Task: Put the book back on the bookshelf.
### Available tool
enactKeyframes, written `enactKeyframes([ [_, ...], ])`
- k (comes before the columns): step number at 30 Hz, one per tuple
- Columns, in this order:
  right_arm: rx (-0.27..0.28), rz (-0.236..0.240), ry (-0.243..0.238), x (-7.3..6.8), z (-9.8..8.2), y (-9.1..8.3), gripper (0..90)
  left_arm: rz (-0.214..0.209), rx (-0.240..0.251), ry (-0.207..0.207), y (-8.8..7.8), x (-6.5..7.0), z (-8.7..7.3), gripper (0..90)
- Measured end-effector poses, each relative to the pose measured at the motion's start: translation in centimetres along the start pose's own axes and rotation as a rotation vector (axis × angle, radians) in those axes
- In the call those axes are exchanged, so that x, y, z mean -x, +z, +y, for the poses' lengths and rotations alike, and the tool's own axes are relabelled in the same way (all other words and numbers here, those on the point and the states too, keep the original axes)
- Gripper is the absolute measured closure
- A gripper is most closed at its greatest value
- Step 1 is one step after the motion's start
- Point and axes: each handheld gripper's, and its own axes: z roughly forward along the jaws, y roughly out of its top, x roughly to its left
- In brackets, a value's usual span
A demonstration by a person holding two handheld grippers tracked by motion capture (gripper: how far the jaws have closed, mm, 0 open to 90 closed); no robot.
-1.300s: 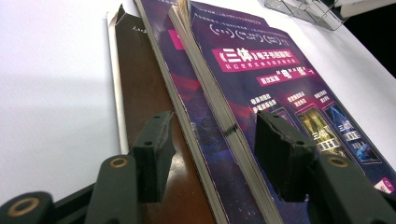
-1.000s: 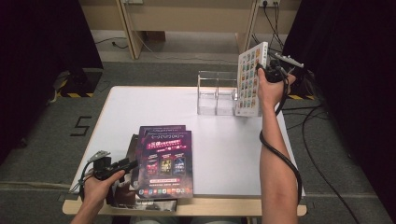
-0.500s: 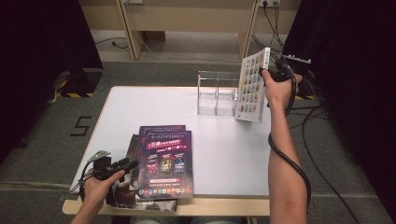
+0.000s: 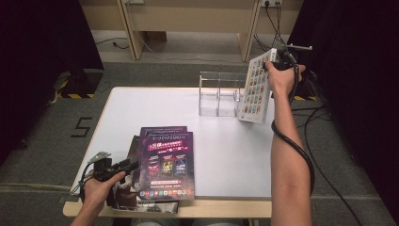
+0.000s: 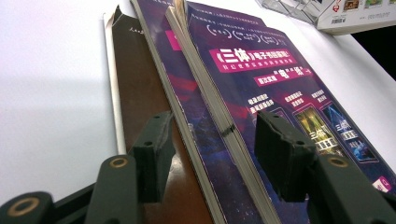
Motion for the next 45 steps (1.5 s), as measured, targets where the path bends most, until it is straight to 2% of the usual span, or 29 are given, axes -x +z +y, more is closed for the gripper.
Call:
enactKeyframes([
  [3, 0.028, -0.002, 0.006, -0.1, 0.1, -0.3, 66.2, 0.0, -0.003, 0.002, 0.0, 0.0, 0.0, 46.3],
  [4, 0.033, -0.01, -0.007, -0.2, 0.2, -0.4, 66.3, 0.0, -0.002, 0.002, 0.0, 0.1, 0.0, 46.3],
  [6, 0.033, -0.009, -0.009, -0.3, 0.3, -0.4, 66.6, 0.0, -0.002, 0.003, 0.1, 0.1, 0.0, 46.3],
  [16, -0.001, -0.075, -0.043, -0.9, 1.1, -0.4, 73.0, -0.001, -0.008, 0.006, 0.2, 0.1, -0.1, 46.4],
  [19, 0.01, -0.091, -0.062, -1.2, 0.7, -0.6, 73.5, -0.001, -0.007, 0.007, 0.1, 0.1, -0.1, 46.4],
  [26, 0.067, -0.068, -0.104, -2.1, -0.3, -1.7, 73.9, 0.0, -0.007, 0.008, 0.1, 0.1, -0.1, 46.6],
  [29, 0.11, -0.054, -0.116, -2.2, -0.5, -1.8, 74.0, -0.002, -0.009, 0.008, 0.2, 0.2, -0.1, 46.6],
  [33, 0.16, -0.025, -0.103, -2.3, -0.6, -1.8, 74.1, -0.001, -0.011, 0.006, 0.3, 0.2, -0.1, 46.7],
  [37, 0.207, -0.021, -0.101, -2.7, -0.3, -1.8, 74.1, -0.002, -0.008, 0.004, 0.3, 0.1, -0.1, 46.7],
  [41, 0.279, -0.009, -0.087, -3.4, 0.0, -2.0, 74.1, -0.001, -0.007, -0.001, 0.3, 0.1, -0.1, 46.7],
  [45, 0.318, -0.003, -0.087, -3.6, -0.2, -1.3, 74.0, -0.006, -0.007, 0.0, 0.2, 0.1, -0.1, 46.7],
])
